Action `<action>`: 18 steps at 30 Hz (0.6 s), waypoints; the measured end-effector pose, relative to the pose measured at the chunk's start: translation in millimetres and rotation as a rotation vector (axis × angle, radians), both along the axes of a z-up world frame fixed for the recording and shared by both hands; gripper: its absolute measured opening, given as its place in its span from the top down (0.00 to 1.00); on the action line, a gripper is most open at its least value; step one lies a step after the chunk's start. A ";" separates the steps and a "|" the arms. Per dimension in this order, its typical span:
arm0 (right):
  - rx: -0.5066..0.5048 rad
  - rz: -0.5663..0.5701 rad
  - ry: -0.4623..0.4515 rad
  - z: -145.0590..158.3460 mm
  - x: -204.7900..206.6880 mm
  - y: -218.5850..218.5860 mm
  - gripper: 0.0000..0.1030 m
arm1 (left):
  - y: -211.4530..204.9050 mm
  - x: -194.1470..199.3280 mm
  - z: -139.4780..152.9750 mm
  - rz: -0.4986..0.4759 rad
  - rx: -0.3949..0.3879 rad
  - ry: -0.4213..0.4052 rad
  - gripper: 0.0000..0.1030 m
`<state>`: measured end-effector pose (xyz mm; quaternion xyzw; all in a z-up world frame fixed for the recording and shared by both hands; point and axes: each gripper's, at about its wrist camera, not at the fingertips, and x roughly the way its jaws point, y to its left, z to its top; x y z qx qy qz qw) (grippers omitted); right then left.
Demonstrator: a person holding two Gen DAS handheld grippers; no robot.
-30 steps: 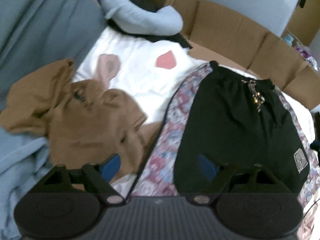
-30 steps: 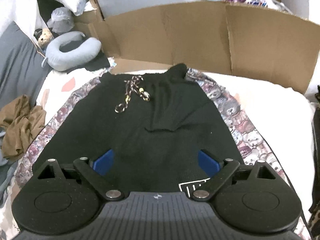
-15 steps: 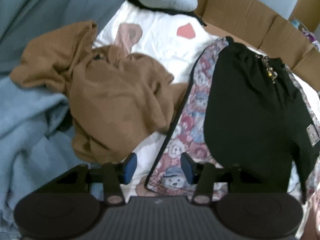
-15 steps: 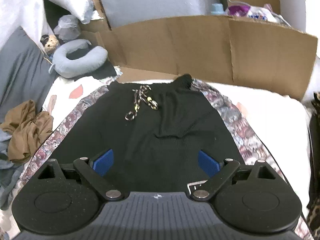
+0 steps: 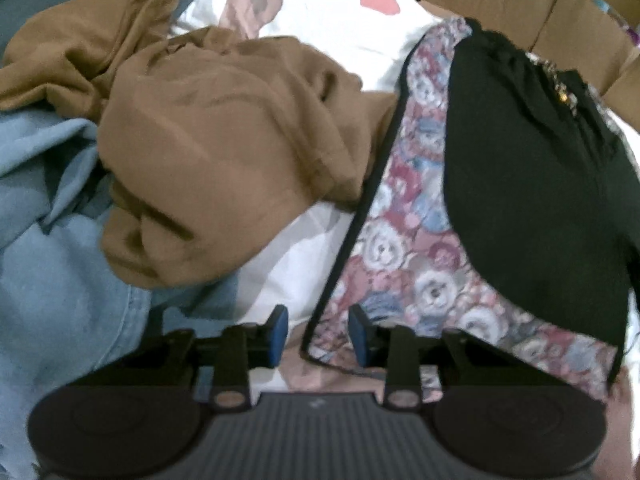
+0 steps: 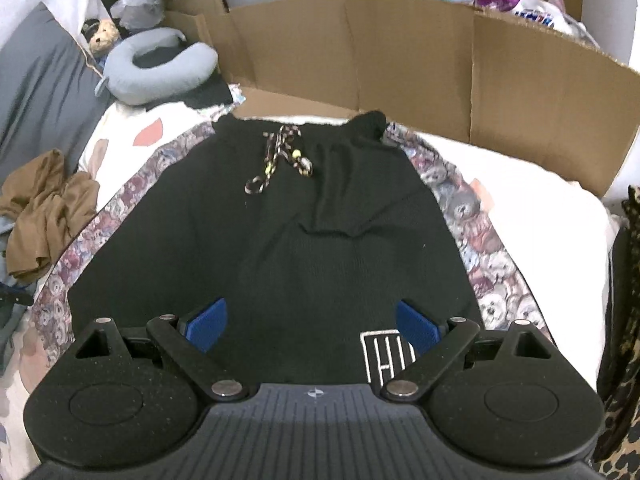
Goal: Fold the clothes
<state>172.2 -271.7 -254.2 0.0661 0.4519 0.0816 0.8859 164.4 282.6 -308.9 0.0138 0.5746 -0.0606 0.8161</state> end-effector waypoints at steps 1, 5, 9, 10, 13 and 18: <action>-0.003 0.006 0.005 -1.4 -0.9 1.5 0.08 | 1.3 -1.0 -3.4 -0.001 0.000 0.004 0.64; -0.003 0.020 0.022 -5.1 -3.1 6.3 0.08 | 6.4 -5.0 -17.0 -0.008 0.000 0.020 0.66; -0.015 0.043 0.023 -5.0 -4.8 12.4 0.08 | 2.7 -8.4 -22.2 -0.054 0.022 0.003 0.66; -0.012 0.049 0.024 -4.8 -5.0 13.5 0.08 | 1.9 -9.3 -23.6 -0.068 0.022 0.000 0.66; 0.003 0.047 0.032 -6.0 -5.5 14.4 0.08 | -0.6 -13.1 -25.8 -0.118 0.033 -0.008 0.66; 0.011 0.044 0.045 -11.3 -8.5 13.6 0.08 | 1.5 -16.5 -25.7 -0.146 0.026 -0.003 0.70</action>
